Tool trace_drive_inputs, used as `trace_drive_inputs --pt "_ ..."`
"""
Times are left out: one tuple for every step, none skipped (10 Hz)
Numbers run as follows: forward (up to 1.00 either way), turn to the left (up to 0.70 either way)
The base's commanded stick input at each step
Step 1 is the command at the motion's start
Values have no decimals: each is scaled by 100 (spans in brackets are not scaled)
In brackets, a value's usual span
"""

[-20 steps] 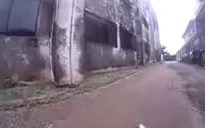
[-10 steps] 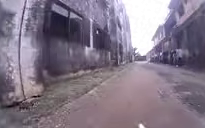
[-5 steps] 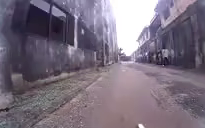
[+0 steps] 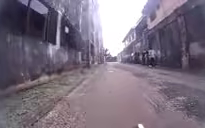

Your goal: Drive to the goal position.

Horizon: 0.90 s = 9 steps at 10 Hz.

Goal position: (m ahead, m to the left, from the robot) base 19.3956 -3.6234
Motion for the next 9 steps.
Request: trace_drive_inputs --pt "70 0" --pt "70 0" --pt "70 -35" --pt "70 -35" --pt "70 -35" --pt "70 -35" --pt "70 -16" --pt "70 0" --pt "70 0"
